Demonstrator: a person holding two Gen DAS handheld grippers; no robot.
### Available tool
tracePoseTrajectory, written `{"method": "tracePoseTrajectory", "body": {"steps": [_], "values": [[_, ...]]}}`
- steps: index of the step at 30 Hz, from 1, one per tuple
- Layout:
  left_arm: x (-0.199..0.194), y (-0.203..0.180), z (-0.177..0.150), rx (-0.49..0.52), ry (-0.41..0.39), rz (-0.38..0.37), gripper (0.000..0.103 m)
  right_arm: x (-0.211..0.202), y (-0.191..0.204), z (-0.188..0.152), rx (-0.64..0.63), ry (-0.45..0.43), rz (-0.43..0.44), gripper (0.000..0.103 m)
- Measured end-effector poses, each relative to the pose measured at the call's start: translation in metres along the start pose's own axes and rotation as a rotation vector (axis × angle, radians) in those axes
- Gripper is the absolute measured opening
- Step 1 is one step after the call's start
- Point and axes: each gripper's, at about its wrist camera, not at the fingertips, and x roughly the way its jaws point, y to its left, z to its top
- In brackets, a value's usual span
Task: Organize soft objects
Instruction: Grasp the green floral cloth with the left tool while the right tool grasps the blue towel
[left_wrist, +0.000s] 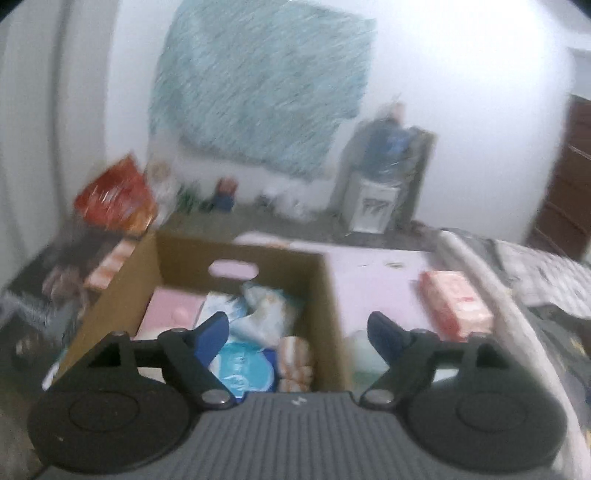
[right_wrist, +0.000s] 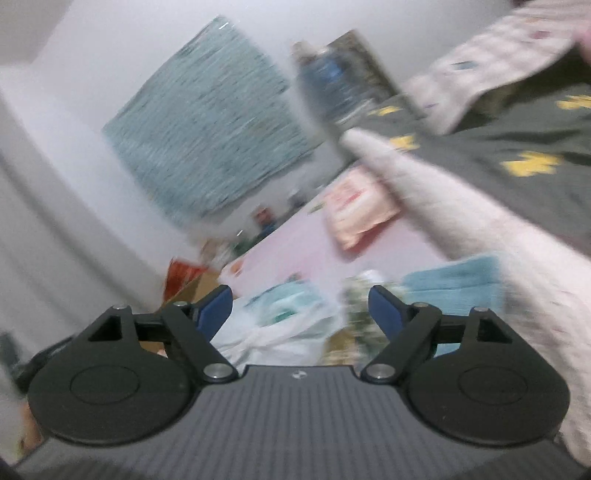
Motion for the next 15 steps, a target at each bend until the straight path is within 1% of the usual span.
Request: {"method": "tracePoseTrajectory", "body": {"steps": [3,7,8,10,13,15], "values": [[-0.023,-0.033,-0.011,0.063,-0.021,-0.071,0.093,-0.01,-0.024,-0.006,0.037,-0.016,-0.026,0.082],[-0.03,-0.082,-0.027,0.146,0.022,-0.189,0.096,-0.011,-0.045,-0.017,0.059,-0.009,-0.034,0.082],[-0.028,-0.097,-0.032,0.173,0.026,-0.221,0.096,-0.009,-0.048,-0.021,0.061,-0.008,-0.037,0.082],[-0.017,-0.127,-0.045,0.24,0.045,-0.262,0.097,-0.006,-0.054,-0.027,0.064,-0.007,-0.043,0.082],[0.006,-0.167,-0.06,0.312,0.095,-0.289,0.097,0.0,-0.059,-0.035,0.034,-0.007,-0.07,0.082],[0.027,-0.195,-0.067,0.343,0.148,-0.342,0.097,0.002,-0.061,-0.04,0.011,0.0,-0.086,0.082]]}}
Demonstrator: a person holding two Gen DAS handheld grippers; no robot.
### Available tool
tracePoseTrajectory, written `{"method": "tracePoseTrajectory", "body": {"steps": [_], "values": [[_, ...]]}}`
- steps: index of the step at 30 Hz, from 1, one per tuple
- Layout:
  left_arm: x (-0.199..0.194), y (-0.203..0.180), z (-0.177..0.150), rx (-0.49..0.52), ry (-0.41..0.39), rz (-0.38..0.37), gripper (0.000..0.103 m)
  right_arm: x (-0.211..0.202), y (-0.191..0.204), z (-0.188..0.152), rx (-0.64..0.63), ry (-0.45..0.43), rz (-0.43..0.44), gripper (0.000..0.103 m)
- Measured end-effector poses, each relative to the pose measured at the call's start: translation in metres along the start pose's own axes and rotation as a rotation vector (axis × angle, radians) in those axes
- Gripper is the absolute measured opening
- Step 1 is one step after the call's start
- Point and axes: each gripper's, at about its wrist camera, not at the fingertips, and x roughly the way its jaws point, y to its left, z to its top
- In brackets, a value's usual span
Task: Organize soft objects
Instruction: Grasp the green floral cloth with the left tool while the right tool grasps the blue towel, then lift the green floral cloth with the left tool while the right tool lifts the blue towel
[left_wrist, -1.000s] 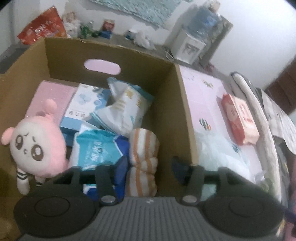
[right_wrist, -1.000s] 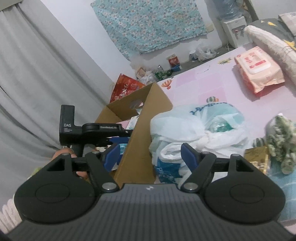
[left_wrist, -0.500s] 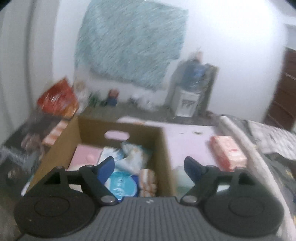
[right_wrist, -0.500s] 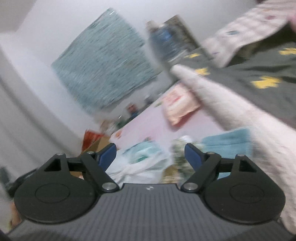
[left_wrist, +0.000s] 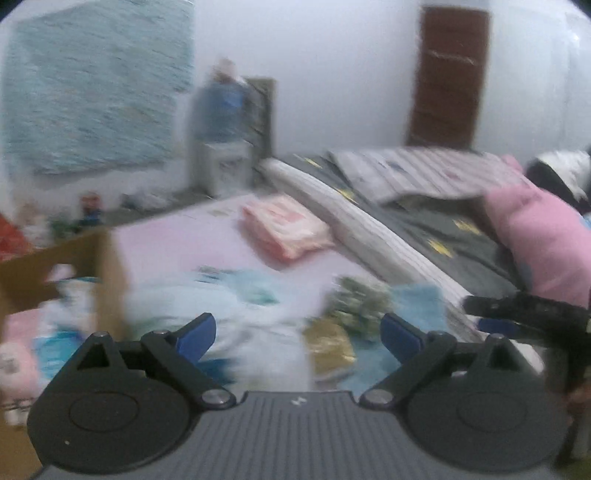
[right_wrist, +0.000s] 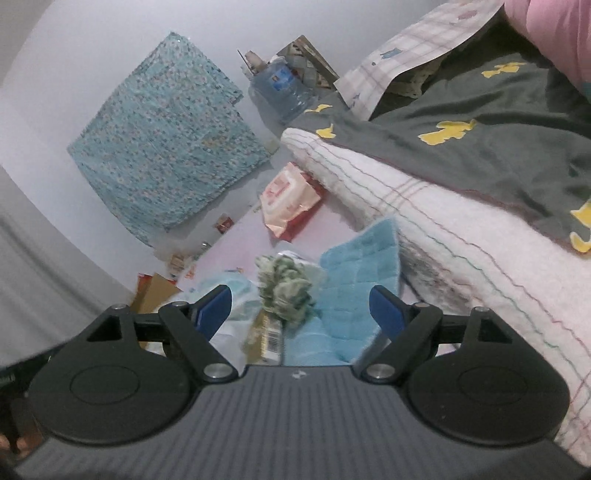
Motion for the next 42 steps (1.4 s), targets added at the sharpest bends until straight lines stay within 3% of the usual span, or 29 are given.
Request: {"method": "tracePoseTrajectory", "body": {"steps": [4,11,17,19,25,27,35,42], "values": [[0.053,-0.027,0.005,0.015,0.063,-0.057,0.097,0.003,-0.003,-0.006,-0.043,0.014,-0.019,0.082],[0.139,-0.049,0.019,0.015,0.122,-0.023,0.096,0.01,-0.002,-0.011,-0.132,0.033,-0.058,0.082],[0.182,-0.046,0.018,-0.023,0.2,-0.028,0.076,0.015,-0.014,-0.016,-0.062,0.06,-0.051,0.082],[0.188,-0.043,0.017,-0.059,0.209,-0.047,0.063,0.018,-0.016,-0.019,-0.057,0.068,-0.055,0.082],[0.188,-0.04,0.015,-0.087,0.205,-0.077,0.027,0.028,-0.016,-0.021,-0.051,0.08,-0.076,0.08],[0.182,-0.038,0.015,-0.093,0.198,-0.072,0.021,0.027,-0.013,-0.021,-0.065,0.077,-0.075,0.08],[0.133,-0.029,0.019,-0.113,0.111,-0.087,0.018,0.018,0.004,-0.012,-0.182,0.041,-0.056,0.08],[0.078,-0.019,0.01,-0.126,0.047,-0.102,0.018,0.05,0.031,0.001,-0.437,0.142,-0.038,0.102]]}}
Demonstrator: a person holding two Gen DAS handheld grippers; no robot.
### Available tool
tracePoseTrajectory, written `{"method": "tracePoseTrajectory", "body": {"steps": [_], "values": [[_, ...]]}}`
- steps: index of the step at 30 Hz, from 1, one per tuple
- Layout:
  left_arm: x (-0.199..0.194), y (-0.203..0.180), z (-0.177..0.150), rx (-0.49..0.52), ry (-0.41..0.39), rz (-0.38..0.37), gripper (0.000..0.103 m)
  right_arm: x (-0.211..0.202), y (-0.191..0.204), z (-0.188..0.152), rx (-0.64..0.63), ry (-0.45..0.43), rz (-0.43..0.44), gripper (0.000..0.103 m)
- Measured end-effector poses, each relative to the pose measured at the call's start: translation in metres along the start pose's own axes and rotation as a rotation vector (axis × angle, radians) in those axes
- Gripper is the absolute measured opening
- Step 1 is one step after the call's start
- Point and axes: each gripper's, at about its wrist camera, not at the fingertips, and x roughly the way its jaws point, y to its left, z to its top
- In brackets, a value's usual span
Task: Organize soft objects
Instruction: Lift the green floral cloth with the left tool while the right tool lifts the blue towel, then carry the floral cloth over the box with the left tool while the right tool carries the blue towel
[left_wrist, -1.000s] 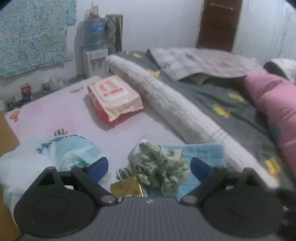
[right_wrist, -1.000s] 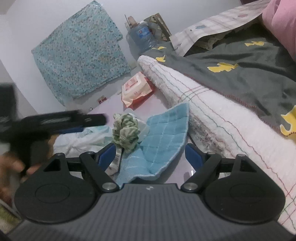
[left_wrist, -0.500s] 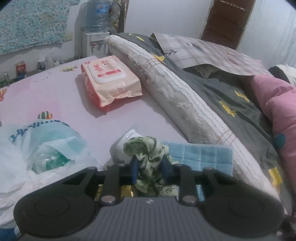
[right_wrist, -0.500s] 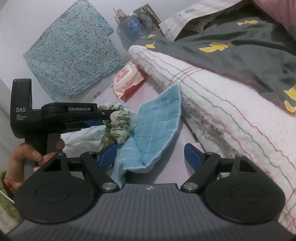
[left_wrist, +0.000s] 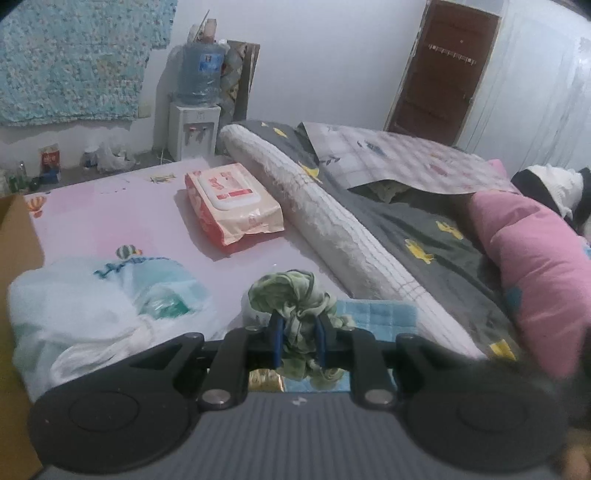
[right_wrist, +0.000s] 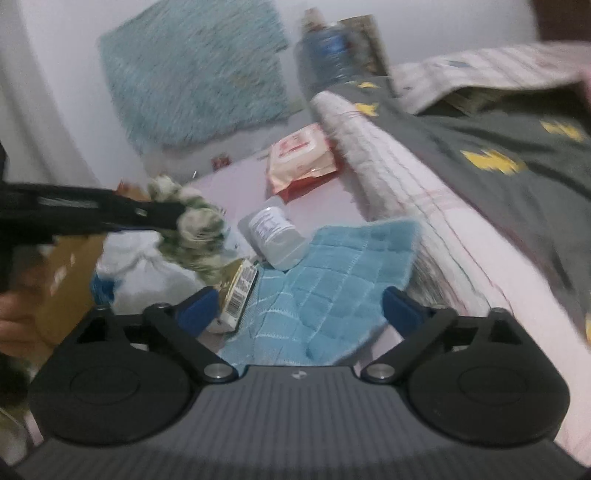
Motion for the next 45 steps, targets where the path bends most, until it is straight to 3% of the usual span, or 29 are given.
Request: {"method": "tracePoseTrajectory", "body": {"steps": [7,10,15,17,20,21,24,25,28,35,40,45], "values": [[-0.046,0.025,-0.022,-0.06,-0.046,0.005,0.018,0.061,0.013,0.002,-0.284,0.21,-0.063,0.102],[-0.06,0.034,-0.033,-0.075,-0.058,0.016,0.018,0.068,0.022,-0.009,-0.427,0.236,-0.128,0.102],[-0.071,0.049,-0.053,-0.134,-0.056,0.008,0.018,0.065,0.023,-0.004,-0.396,0.318,-0.165,0.101],[-0.073,0.054,-0.059,-0.151,-0.054,0.001,0.018,0.063,0.022,-0.002,-0.385,0.336,-0.177,0.094],[-0.078,0.06,-0.066,-0.168,-0.066,-0.004,0.018,0.057,0.02,0.004,-0.363,0.343,-0.231,0.062],[-0.079,0.062,-0.068,-0.172,-0.07,-0.005,0.018,0.053,0.02,0.008,-0.358,0.341,-0.255,0.045],[-0.082,0.069,-0.07,-0.193,-0.085,-0.008,0.018,0.045,0.018,0.013,-0.341,0.348,-0.267,0.027],[-0.083,0.07,-0.071,-0.199,-0.09,-0.008,0.018,0.044,0.018,0.013,-0.339,0.345,-0.27,0.02],[-0.088,0.075,-0.073,-0.209,-0.106,-0.004,0.018,0.03,0.017,0.018,-0.259,0.307,-0.23,0.014],[-0.108,0.084,-0.074,-0.228,-0.158,0.004,0.018,-0.042,0.018,0.045,-0.031,0.104,-0.067,0.013],[-0.129,0.089,-0.066,-0.243,-0.209,0.004,0.018,-0.088,0.028,0.059,0.02,-0.015,0.025,0.013],[-0.161,0.103,-0.055,-0.257,-0.287,0.042,0.018,-0.099,0.056,0.074,0.013,-0.074,0.155,0.013]]}}
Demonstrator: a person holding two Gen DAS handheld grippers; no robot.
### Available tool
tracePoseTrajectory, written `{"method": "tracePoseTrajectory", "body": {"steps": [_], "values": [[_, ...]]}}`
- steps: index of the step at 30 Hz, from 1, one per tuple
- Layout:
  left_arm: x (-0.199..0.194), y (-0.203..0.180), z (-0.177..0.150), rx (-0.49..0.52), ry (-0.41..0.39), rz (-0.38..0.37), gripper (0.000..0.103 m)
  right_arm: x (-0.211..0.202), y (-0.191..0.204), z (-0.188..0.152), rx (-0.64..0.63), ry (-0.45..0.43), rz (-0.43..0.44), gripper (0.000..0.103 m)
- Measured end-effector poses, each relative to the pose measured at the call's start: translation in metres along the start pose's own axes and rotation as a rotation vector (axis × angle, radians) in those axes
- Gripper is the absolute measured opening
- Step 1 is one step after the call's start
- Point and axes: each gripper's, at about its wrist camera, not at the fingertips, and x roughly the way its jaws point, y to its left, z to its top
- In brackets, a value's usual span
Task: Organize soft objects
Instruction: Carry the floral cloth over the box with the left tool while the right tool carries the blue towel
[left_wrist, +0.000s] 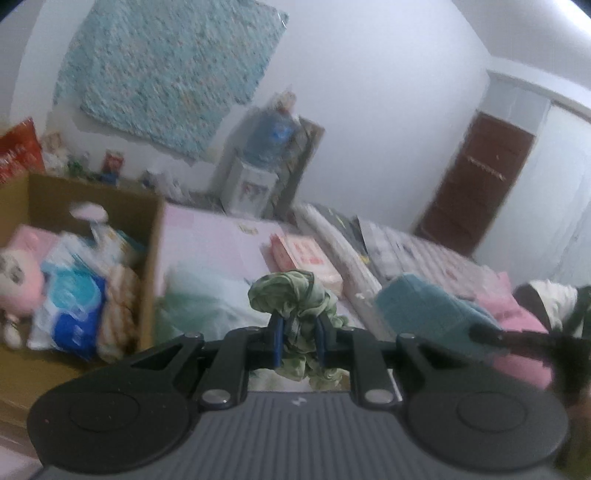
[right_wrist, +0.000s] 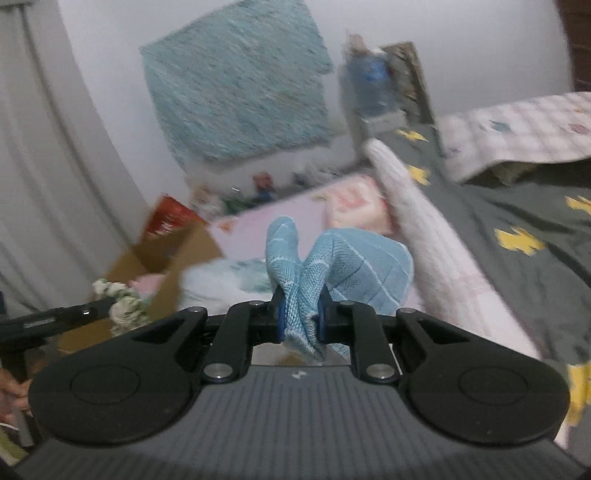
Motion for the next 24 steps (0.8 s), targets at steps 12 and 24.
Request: {"method": "tracePoseTrajectory", "body": {"steps": [12,24], "values": [[-0.057,0.086,0.052,0.002,-0.038,0.334,0.018,0.109,0.133,0.024,-0.067,0.117,0.373,0.014],[-0.033,0.192,0.044,0.047,0.236,0.571,0.018,0.275,0.317,-0.009,-0.334,0.491,0.311,0.014]]}}
